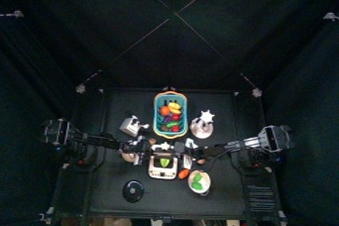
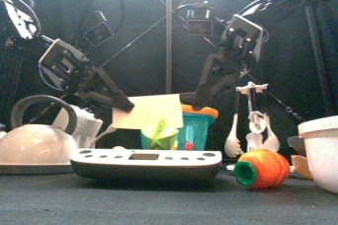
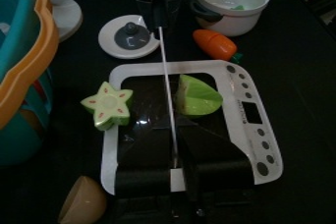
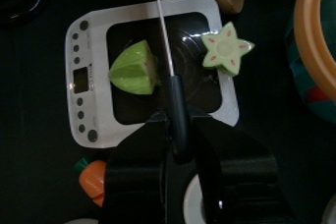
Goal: Drop cleaver
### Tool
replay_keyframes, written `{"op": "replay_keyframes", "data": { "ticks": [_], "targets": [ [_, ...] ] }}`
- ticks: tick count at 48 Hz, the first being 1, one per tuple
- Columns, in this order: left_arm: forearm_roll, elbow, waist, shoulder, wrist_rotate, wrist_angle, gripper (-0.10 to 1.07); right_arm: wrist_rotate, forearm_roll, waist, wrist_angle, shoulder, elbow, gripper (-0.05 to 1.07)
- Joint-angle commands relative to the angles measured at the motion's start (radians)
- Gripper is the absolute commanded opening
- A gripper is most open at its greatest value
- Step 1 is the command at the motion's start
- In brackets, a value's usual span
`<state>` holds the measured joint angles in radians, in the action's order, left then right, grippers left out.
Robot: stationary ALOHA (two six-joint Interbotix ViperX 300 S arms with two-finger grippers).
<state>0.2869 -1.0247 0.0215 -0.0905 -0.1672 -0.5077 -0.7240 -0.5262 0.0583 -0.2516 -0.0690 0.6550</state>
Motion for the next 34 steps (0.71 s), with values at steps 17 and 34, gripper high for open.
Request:
{"op": "replay_keyframes", "data": {
  "ticks": [17,34],
  "targets": [
    [-0.008,0.018,-0.003,-0.020,-0.005,-0.003,0.48,-0.002,0.002,-0.011,-0.005,-0.052,-0.015,0.53],
    [-0.049,0.021,-0.003,-0.028,-0.002,-0.011,0.85,-0.003,0.006,-0.005,-0.052,-0.072,-0.003,0.53]
  ]
}}
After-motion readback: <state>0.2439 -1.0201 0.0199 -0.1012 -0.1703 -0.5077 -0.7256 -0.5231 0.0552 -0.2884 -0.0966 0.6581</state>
